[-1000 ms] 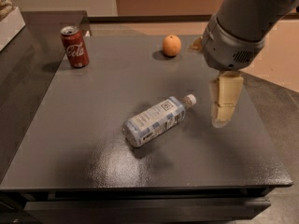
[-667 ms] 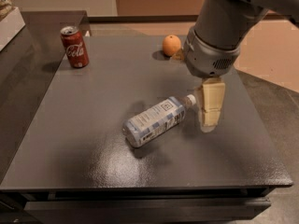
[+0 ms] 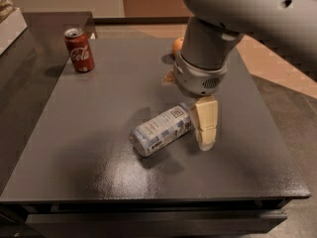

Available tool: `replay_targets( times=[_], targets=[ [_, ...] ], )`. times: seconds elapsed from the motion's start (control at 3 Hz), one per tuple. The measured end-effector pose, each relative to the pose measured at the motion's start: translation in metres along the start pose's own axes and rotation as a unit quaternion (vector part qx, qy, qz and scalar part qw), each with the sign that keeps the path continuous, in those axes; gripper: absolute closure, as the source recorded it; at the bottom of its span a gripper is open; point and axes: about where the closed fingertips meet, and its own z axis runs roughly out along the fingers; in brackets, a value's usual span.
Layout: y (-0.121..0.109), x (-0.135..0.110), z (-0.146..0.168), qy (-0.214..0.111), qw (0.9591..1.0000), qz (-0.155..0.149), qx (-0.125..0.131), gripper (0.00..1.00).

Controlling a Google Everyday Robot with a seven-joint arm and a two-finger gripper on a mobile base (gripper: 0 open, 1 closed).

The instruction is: Pick blue plastic bottle

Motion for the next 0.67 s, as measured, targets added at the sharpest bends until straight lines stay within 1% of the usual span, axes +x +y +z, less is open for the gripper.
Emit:
replay_targets(
  times=[0.33,0.67],
  targets=[
    [0.0007,-0.0054,0.0136,-0.001,0.9998,-0.015,-0.013,0.18],
    [0.0012,-0.0096,0.0190,-0.003,0.9995,-0.025,-0.019,0.41]
  ],
)
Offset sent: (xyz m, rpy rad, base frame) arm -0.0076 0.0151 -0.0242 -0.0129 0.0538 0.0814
